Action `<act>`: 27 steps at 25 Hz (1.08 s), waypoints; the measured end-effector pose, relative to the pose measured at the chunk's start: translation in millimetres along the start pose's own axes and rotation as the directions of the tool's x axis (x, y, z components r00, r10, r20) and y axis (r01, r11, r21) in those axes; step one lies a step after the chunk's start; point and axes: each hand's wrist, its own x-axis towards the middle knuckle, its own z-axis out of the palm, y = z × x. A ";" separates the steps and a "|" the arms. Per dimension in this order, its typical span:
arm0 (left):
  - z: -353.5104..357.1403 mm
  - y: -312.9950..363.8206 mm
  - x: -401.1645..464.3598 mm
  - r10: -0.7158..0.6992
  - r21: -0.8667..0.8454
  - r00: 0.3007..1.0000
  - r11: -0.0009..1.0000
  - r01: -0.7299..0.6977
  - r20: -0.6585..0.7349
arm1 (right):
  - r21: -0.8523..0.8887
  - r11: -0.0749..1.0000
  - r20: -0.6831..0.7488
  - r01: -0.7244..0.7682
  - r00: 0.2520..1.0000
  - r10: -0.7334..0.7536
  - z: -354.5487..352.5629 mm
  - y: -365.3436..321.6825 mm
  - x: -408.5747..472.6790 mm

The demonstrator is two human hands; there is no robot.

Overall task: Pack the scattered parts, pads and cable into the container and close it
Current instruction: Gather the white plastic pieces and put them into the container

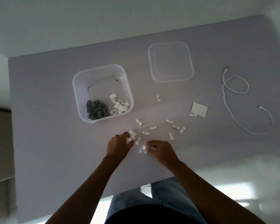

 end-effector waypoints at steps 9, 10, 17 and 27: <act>-53.5 10.7 -2.9 0.004 -0.543 0.995 0.838 0.050 0.098 | -0.135 0.991 -0.135 0.020 0.990 -0.038 15.8 -7.9 -3.1; -61.9 14.0 -3.1 -0.001 -0.610 0.992 0.788 0.080 0.130 | -0.065 0.998 -0.155 0.022 0.987 -0.031 13.8 -11.4 -1.3; -126.8 5.8 30.4 0.010 -0.960 0.970 0.146 0.238 0.242 | 0.405 0.914 -0.056 -0.014 0.998 0.041 -36.7 -98.9 40.0; -146.2 -15.2 102.2 -0.363 -0.850 0.915 0.414 0.326 0.174 | -0.429 0.782 0.393 0.453 0.873 -0.290 -27.4 -187.7 166.4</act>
